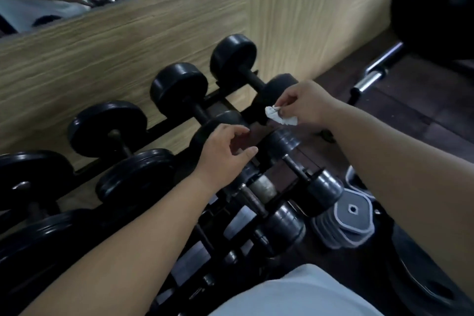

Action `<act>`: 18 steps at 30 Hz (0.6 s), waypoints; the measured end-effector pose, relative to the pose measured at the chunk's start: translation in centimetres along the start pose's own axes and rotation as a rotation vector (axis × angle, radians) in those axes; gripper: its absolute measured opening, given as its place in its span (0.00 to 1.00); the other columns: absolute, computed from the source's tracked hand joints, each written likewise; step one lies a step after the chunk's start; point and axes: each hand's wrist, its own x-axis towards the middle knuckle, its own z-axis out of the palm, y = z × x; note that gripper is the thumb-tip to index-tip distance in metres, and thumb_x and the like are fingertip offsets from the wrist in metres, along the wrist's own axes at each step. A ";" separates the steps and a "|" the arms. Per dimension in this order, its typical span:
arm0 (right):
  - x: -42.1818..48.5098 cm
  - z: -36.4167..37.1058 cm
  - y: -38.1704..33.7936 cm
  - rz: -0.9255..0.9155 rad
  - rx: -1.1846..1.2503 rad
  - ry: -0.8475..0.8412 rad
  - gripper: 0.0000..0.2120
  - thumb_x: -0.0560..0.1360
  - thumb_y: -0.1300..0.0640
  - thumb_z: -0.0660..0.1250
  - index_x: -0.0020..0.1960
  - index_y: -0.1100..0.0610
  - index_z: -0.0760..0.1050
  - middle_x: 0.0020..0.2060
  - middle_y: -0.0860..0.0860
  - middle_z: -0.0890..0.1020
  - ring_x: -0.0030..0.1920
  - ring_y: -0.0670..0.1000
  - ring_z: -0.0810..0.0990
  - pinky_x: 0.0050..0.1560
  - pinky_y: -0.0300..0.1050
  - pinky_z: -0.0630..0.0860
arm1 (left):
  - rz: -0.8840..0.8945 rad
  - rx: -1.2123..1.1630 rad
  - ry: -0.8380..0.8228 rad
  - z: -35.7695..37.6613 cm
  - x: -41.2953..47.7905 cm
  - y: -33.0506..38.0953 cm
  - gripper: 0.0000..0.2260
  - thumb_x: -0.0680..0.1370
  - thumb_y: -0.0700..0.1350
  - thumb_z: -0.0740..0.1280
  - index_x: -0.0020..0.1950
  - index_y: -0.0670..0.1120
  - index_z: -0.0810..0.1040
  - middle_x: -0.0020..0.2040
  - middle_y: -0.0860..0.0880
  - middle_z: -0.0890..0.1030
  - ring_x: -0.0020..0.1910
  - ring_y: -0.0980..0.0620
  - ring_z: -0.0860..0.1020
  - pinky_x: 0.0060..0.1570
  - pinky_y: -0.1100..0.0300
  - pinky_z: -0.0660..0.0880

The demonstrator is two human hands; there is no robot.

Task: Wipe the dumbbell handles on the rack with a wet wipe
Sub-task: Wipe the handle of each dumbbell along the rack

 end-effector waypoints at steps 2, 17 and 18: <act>-1.4 -0.5 0.8 0.017 -0.009 0.020 0.03 0.71 0.60 0.74 0.45 0.56 0.84 0.41 0.52 0.85 0.39 0.45 0.81 0.33 0.33 0.74 | 0.015 -0.035 0.011 0.8 0.2 0.6 0.17 0.75 0.46 0.78 0.62 0.49 0.81 0.56 0.54 0.76 0.53 0.75 0.73 0.48 0.79 0.70; 4.2 -5.3 4.9 -0.088 0.081 0.100 0.04 0.72 0.60 0.73 0.46 0.53 0.85 0.39 0.51 0.84 0.39 0.49 0.83 0.38 0.41 0.80 | -0.131 0.039 0.050 5.3 5.5 3.9 0.20 0.76 0.51 0.76 0.67 0.53 0.77 0.61 0.55 0.76 0.61 0.53 0.76 0.56 0.60 0.73; 5.2 -5.7 5.4 -0.105 0.097 0.090 0.04 0.72 0.60 0.73 0.44 0.52 0.84 0.38 0.50 0.84 0.40 0.50 0.84 0.40 0.44 0.82 | -0.145 0.055 0.066 6.0 6.3 4.2 0.21 0.76 0.51 0.76 0.68 0.53 0.77 0.61 0.54 0.76 0.61 0.52 0.75 0.57 0.59 0.72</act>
